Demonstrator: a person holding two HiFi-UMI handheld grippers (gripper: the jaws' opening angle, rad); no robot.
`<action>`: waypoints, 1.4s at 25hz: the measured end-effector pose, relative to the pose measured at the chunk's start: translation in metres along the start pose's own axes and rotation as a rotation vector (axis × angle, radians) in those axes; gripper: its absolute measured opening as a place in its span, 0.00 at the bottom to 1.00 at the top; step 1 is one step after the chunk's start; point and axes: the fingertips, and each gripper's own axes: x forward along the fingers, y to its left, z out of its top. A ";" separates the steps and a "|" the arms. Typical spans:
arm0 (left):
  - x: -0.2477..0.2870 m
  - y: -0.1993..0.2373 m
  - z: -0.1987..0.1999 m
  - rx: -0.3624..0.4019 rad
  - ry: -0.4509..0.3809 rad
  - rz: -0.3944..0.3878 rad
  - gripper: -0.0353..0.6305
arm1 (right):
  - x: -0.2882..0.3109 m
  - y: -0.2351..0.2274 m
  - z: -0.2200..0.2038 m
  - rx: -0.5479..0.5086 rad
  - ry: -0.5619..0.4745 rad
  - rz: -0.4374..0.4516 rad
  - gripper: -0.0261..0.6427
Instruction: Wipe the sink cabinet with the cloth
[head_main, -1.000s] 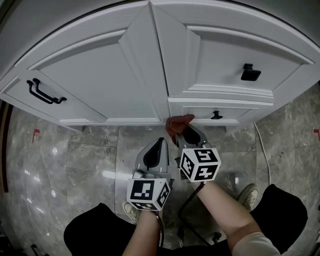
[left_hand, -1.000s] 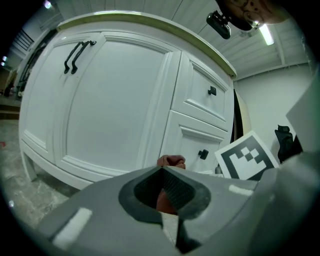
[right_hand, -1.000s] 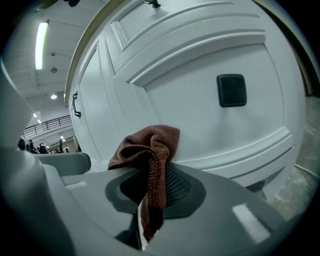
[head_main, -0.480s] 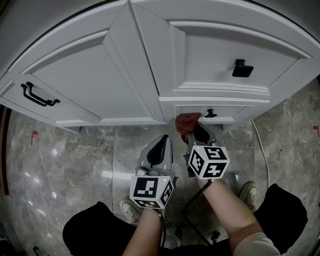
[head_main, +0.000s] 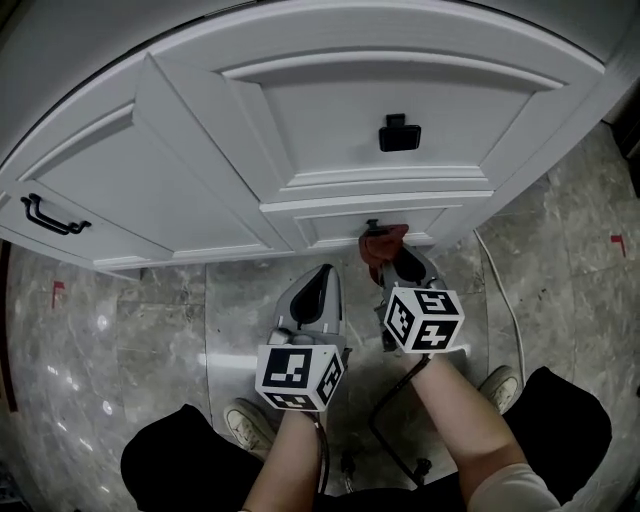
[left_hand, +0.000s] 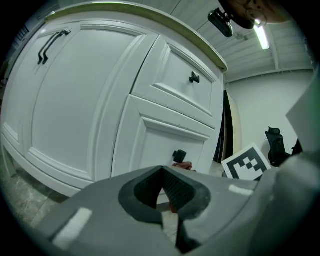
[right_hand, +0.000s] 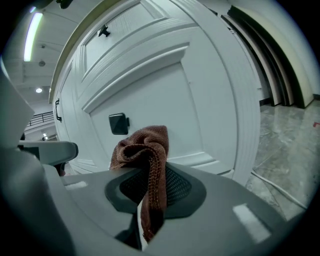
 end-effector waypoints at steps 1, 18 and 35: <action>0.003 -0.003 0.000 -0.005 0.000 0.000 0.05 | -0.003 -0.008 0.001 -0.001 0.000 -0.011 0.18; 0.018 -0.038 -0.011 0.051 0.035 -0.047 0.05 | -0.061 -0.099 0.011 0.059 -0.016 -0.199 0.18; -0.120 -0.111 0.059 0.189 -0.118 -0.082 0.05 | -0.217 0.041 0.064 -0.171 -0.220 -0.052 0.18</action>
